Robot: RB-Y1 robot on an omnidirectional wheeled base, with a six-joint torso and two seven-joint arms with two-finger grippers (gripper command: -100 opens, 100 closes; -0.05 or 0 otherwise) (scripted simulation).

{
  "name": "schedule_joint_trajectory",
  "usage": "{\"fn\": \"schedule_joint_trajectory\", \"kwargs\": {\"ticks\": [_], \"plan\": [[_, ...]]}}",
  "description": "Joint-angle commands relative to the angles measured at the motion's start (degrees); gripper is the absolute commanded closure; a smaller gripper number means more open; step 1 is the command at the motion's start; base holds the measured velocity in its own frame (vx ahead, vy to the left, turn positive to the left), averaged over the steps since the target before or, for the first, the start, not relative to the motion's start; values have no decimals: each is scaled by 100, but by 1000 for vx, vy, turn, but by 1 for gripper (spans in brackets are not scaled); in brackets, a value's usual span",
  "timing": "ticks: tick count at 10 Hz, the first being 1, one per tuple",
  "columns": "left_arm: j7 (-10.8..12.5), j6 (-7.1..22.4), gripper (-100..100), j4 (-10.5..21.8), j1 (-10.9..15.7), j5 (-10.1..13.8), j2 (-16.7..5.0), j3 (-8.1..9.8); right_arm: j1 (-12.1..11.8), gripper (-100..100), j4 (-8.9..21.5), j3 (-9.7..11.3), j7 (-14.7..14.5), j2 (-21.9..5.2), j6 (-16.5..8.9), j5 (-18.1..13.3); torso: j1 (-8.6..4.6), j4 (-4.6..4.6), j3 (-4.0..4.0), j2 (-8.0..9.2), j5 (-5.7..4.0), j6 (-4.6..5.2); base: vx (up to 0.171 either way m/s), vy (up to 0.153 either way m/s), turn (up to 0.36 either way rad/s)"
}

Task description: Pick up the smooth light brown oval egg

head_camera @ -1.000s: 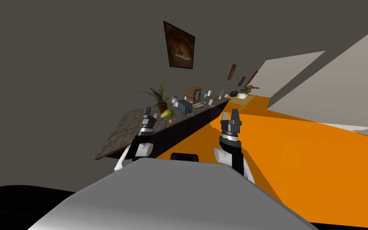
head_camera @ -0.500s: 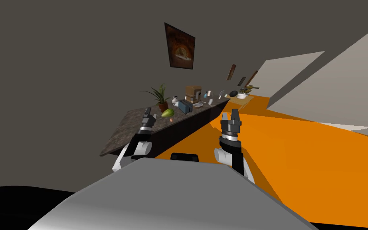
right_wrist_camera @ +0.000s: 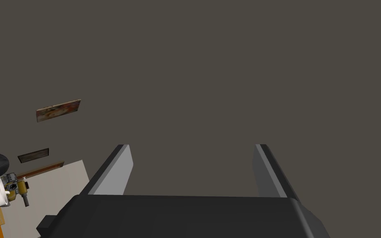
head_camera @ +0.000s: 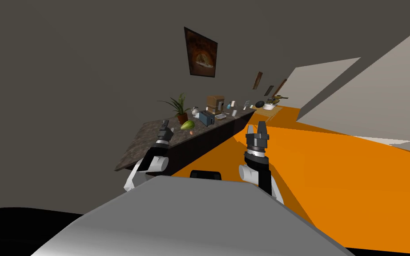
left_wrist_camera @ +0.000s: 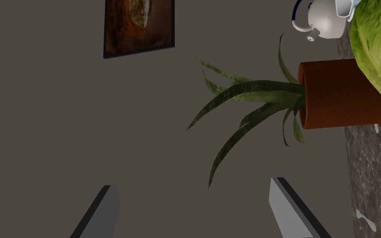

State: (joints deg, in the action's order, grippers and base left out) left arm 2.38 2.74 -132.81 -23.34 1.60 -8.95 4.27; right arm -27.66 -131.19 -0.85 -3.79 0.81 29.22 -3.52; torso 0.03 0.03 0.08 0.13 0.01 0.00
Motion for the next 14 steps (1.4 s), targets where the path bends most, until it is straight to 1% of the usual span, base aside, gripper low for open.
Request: {"fn": "schedule_joint_trajectory", "kwargs": {"ticks": [1,2,3,4,5,6,7,8,9,10,11,14], "plan": [[11,286,-100,-38,82,2,21,86,0,0,0,0,0,0,0,0,0,0,0,0,0,0,-43,13,-5],[11,447,-100,-38,82,2,21,86,0,0,0,0,0,0,0,0,2,0,1,2,0,0,-42,9,-4],[11,485,-100,-38,82,2,21,86,0,0,0,0,0,0,0,0,0,1,2,3,0,0,-23,4,1],[20,724,-100,-82,134,4,43,151,0,0,0,0,0,0,0,0,-1,0,-1,-3,0,0,-35,11,-7],[20,849,-100,-82,134,4,43,151,0,0,0,0,0,0,0,0,0,0,0,-1,0,0,-37,11,-6],[28,1045,-100,-123,186,9,64,210,0,0,0,0,0,0,0,0,1,0,0,0,0,0,-38,10,-11],[28,1188,-100,-123,186,9,64,210,0,0,0,0,0,0,0,0,1,0,1,1,0,0,-32,10,-6],[28,1213,-100,-123,186,9,64,210,0,0,0,0,0,0,0,0,0,0,0,-1,0,0,-13,3,0],[34,1446,-100,-158,235,17,82,260,0,0,0,0,0,0,0,0,-2,-1,-3,-6,0,0,-18,4,-14],[34,1574,-100,-158,235,17,82,260,0,0,0,0,0,0,0,0,-2,-1,-4,-6,0,0,-18,6,-10],[40,1749,-100,-186,283,28,95,300,0,0,0,0,0,0,0,0,-1,-1,-4,-7,0,0,-18,8,-23],[44,2241,-100,-207,328,41,100,329,0,0,0,0,0,0,0,0,-1,-2,-5,-8,0,0,-13,7,-17]]}}
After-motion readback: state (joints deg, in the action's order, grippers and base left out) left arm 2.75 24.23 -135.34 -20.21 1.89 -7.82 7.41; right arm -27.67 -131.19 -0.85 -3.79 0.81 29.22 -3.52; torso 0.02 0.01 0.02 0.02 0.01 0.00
